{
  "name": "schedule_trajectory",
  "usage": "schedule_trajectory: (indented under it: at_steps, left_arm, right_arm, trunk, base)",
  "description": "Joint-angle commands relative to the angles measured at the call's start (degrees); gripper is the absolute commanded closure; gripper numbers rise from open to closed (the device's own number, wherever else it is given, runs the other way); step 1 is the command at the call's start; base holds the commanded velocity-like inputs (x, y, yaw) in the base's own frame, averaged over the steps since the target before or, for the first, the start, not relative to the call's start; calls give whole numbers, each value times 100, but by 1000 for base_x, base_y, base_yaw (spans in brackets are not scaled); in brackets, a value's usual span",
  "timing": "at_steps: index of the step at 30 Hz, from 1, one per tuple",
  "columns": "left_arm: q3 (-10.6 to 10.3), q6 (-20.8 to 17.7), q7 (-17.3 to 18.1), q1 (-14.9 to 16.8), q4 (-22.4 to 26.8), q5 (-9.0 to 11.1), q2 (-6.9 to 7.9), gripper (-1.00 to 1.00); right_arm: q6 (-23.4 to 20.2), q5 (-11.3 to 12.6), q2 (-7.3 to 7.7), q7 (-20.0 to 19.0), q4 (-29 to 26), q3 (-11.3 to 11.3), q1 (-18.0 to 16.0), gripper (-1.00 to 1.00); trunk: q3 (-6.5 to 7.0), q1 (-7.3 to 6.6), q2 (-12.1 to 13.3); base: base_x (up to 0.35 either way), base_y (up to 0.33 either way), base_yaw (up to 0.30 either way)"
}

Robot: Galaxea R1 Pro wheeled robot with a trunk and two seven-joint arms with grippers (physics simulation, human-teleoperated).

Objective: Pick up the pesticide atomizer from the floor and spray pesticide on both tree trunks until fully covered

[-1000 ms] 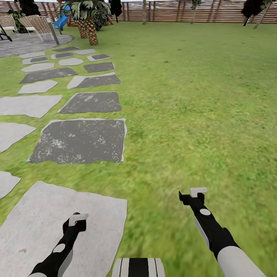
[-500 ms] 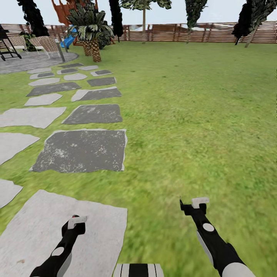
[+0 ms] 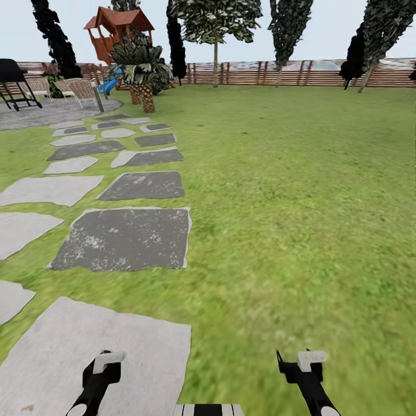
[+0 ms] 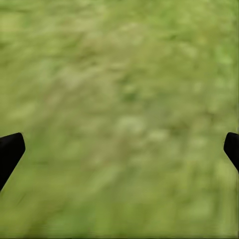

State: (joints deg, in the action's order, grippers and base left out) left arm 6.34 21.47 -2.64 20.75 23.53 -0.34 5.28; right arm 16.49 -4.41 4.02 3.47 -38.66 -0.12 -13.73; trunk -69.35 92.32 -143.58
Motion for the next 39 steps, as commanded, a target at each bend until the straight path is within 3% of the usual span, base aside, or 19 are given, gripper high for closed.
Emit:
schedule_trajectory:
  at_steps: [1, 25, 39]
  left_arm:
    - [-2, 2, -39, -18, -6, -2, 3, 100]
    - [4, 2, -123, -79, -7, 4, 16, 100]
    - [-2, -3, -123, -88, -15, 7, 9, 100]
  right_arm:
    - [11, 0, 1, 2, 12, -2, 20, -100]
    - [22, 2, -2, 5, 159, 2, 55, -100]
    - [14, 10, -31, 5, 204, 6, 55, -100]
  trunk:
    - [33, -2, 2]
    - [612, -64, 34]
    - [863, -369, 590]
  base:
    - [0, 0, 0]
    - [0, 0, 0]
    - [0, 0, -2]
